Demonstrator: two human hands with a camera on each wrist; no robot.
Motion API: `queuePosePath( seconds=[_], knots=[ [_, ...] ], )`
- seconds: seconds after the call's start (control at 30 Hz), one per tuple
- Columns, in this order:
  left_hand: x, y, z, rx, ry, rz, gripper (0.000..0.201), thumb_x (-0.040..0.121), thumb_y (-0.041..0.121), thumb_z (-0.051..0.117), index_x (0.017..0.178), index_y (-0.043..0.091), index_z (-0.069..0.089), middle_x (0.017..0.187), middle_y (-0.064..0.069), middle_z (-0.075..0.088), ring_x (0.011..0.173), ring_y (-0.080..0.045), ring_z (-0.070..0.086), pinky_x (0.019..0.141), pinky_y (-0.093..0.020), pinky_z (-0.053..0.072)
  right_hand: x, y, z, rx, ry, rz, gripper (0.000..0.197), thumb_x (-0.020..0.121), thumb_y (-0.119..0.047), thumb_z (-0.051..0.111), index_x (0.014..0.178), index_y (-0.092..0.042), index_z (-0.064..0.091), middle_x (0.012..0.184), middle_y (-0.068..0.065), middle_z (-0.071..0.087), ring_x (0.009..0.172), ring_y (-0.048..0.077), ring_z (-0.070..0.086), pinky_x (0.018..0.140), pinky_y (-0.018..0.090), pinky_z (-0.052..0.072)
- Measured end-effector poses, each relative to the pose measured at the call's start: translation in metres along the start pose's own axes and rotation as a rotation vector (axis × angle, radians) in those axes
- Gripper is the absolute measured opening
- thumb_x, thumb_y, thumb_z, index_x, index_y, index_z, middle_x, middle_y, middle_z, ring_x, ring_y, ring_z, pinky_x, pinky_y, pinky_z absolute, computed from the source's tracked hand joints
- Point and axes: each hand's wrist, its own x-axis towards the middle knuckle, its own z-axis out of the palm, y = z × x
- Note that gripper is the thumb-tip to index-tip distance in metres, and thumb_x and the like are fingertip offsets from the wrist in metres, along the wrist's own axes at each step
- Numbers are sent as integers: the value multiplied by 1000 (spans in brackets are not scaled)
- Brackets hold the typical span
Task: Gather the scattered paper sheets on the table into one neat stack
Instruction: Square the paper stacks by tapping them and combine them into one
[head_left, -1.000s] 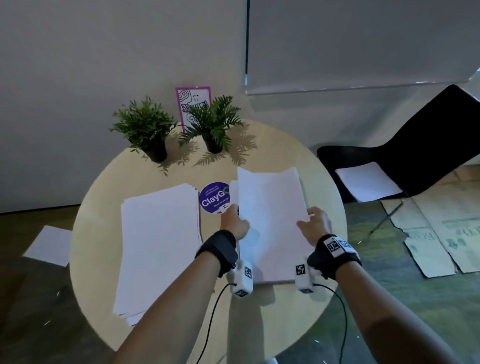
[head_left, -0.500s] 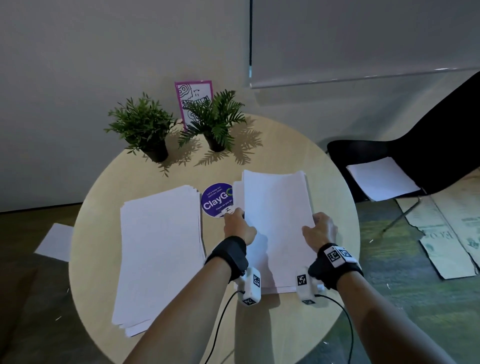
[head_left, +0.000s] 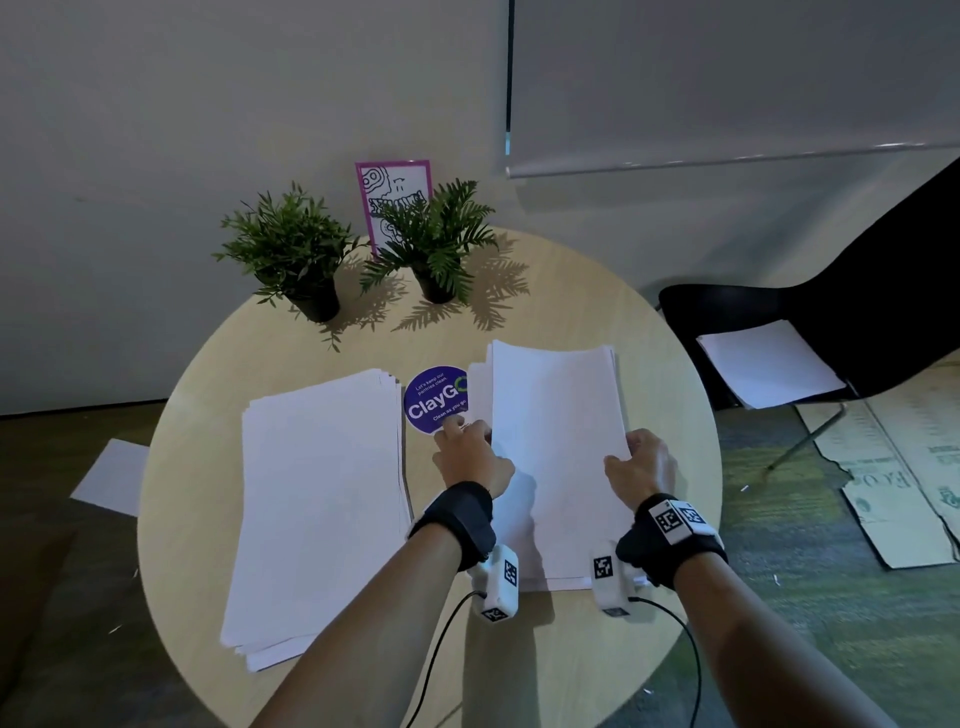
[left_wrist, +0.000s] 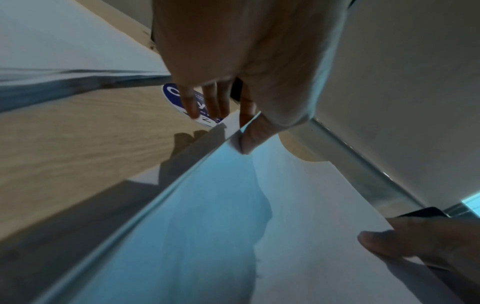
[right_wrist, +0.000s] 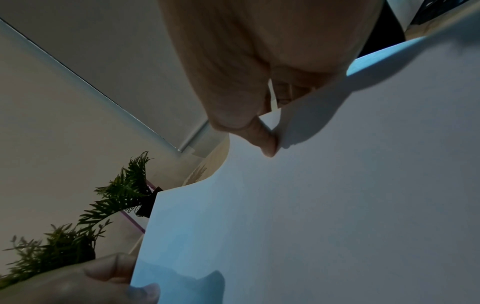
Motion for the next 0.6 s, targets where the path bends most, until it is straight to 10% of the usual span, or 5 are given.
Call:
queuePosePath(
  seconds=[0.43,0.6],
  knots=[
    [28,9,-8,-110,-190,98,27,72,8,62,76,10,36,95,-11,46,75,-24,40,58,-28,34,4,5,5,-76,5,3,26,75,-28,66,100,-27,58,86,-3,65,76,26,62,74,34,53],
    [22,8,-8,-280,-170,108,29,76,-2,60,99,8,45,81,-2,51,72,-23,49,57,-29,40,2,1,4,-7,-15,1,23,80,-14,67,101,-17,60,95,4,65,79,25,56,59,25,36]
  ],
)
